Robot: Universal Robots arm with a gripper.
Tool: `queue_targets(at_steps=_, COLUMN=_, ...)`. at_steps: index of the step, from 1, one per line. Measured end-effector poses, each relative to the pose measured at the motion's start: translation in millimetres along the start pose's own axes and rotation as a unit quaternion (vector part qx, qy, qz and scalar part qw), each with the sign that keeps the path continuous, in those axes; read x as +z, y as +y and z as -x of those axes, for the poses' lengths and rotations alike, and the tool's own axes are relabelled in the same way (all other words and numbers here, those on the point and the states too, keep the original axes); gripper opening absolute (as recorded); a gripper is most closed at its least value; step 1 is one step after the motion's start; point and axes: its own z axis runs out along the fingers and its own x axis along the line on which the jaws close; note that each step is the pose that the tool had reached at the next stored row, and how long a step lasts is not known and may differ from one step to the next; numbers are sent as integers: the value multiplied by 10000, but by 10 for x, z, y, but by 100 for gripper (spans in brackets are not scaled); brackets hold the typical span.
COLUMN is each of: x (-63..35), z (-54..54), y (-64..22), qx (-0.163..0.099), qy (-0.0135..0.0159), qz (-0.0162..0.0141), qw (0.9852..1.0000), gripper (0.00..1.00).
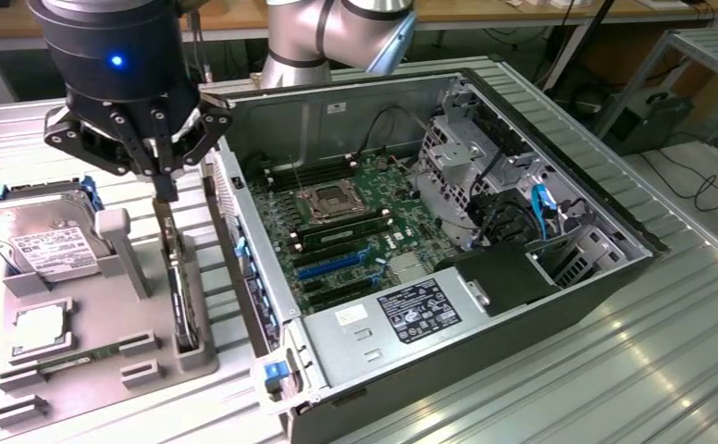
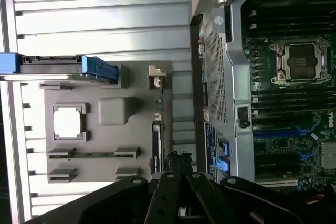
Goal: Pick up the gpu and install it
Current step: 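Reach for the gpu, then pick up the gpu and move the gpu toward the slot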
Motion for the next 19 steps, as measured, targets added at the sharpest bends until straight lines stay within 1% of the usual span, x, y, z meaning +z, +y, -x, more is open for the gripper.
queue_targets(at_steps=1, x=2, z=-50, y=-4, qx=-7, qy=1, qz=0, qw=10000, gripper=11)
queue_targets(at_steps=2, x=8, z=-172, y=-15, qx=-24, qy=1, qz=1, qw=10000, gripper=11)
queue_targets(at_steps=3, x=8, z=-239, y=-22, qx=-36, qy=2, qz=0, qw=10000, gripper=11)
queue_targets(at_steps=5, x=9, z=-293, y=-29, qx=-46, qy=2, qz=1, qw=10000, gripper=11)
queue_targets(at_steps=19, x=9, z=-293, y=-29, qx=-47, qy=1, qz=1, qw=10000, gripper=11)
